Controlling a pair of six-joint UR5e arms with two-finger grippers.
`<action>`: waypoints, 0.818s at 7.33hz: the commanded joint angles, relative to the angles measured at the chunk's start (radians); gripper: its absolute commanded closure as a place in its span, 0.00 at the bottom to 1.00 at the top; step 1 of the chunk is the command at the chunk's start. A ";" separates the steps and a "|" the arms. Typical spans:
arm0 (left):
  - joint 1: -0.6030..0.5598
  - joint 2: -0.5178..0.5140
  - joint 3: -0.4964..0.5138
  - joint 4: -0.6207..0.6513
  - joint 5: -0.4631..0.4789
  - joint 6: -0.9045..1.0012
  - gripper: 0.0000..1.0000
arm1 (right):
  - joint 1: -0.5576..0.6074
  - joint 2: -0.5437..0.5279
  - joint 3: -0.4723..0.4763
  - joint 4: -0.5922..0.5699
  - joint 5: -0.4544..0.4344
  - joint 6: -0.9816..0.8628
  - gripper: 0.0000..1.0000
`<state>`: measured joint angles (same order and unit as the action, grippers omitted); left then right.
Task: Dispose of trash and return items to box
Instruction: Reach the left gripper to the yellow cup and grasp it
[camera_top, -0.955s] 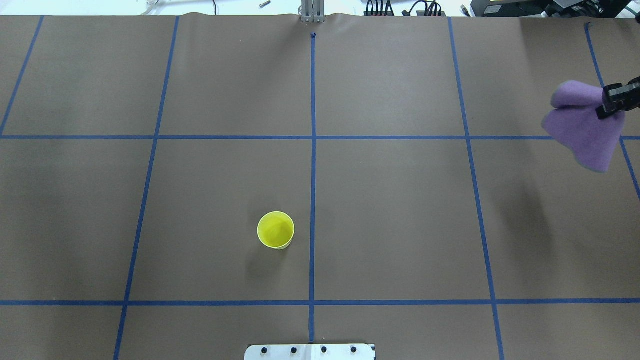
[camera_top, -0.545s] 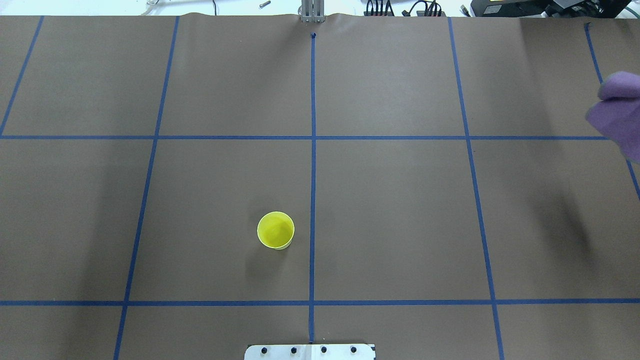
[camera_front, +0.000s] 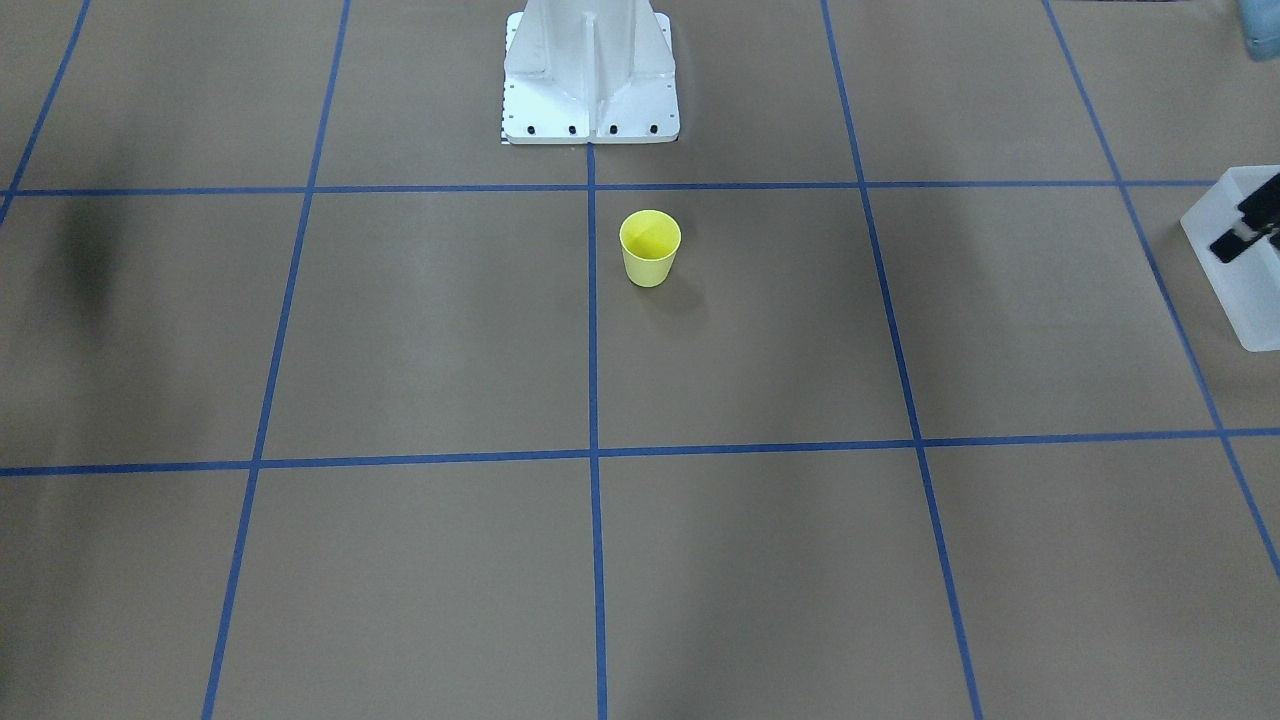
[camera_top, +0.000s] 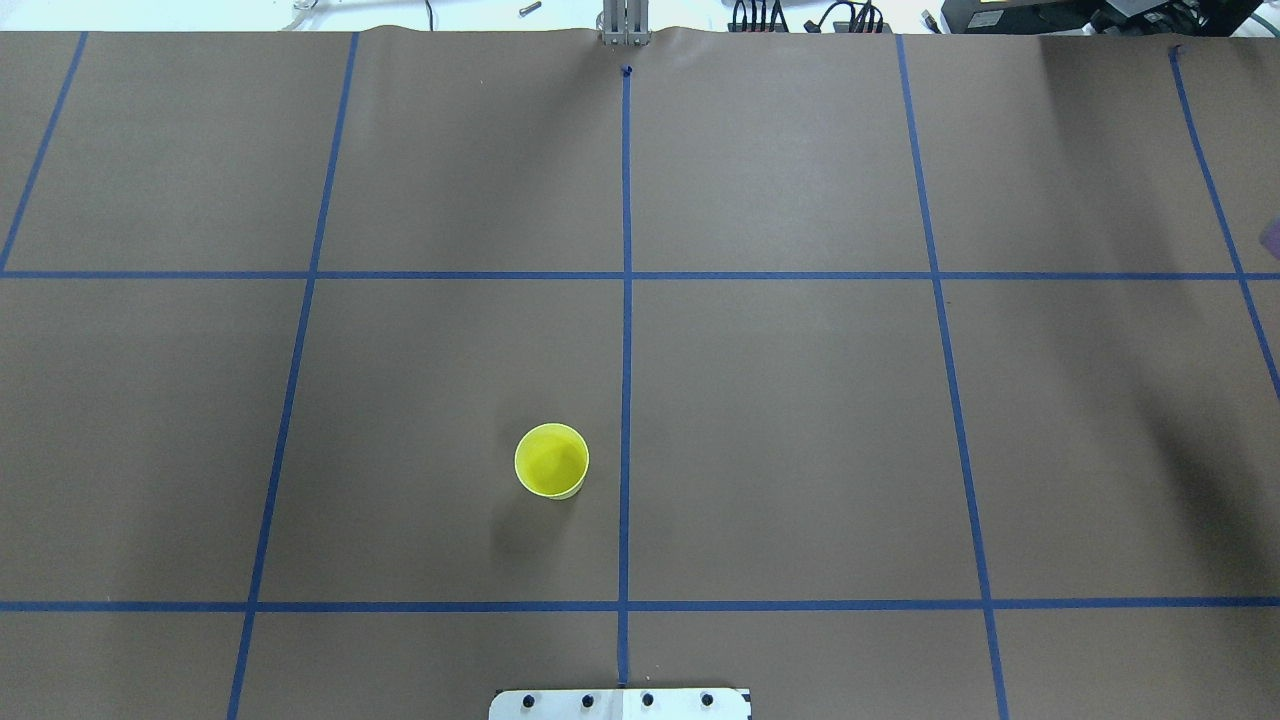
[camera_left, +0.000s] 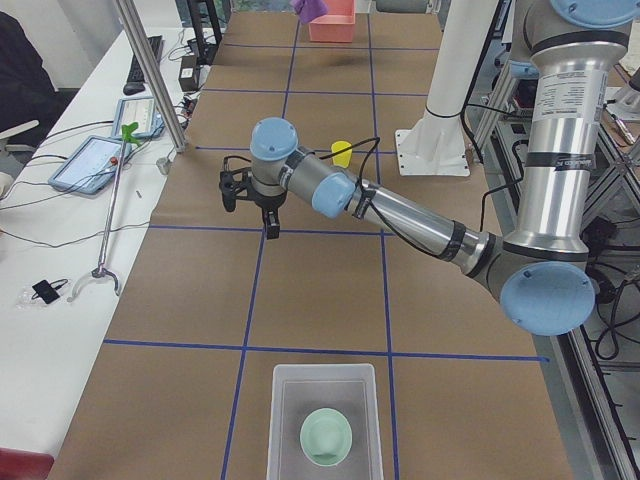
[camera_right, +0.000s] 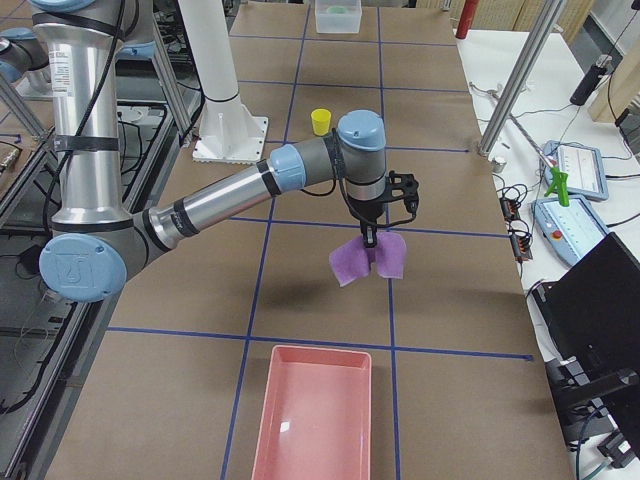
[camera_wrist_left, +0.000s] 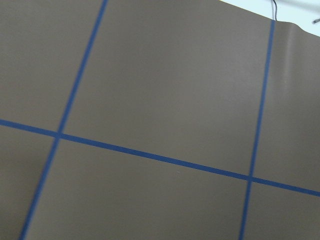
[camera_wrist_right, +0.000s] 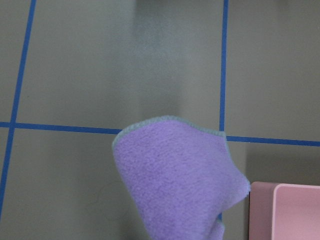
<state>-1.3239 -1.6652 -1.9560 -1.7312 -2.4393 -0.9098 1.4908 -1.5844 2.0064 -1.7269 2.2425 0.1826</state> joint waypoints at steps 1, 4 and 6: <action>0.258 -0.150 -0.023 0.001 0.127 -0.302 0.01 | 0.072 -0.014 -0.073 -0.002 0.044 -0.093 1.00; 0.613 -0.300 -0.024 0.002 0.340 -0.516 0.01 | 0.150 -0.014 -0.159 0.001 0.071 -0.144 1.00; 0.777 -0.358 0.018 -0.001 0.474 -0.586 0.01 | 0.164 -0.029 -0.182 0.000 0.063 -0.144 1.00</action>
<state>-0.6466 -1.9900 -1.9637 -1.7295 -2.0479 -1.4471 1.6448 -1.6058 1.8445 -1.7272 2.3095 0.0405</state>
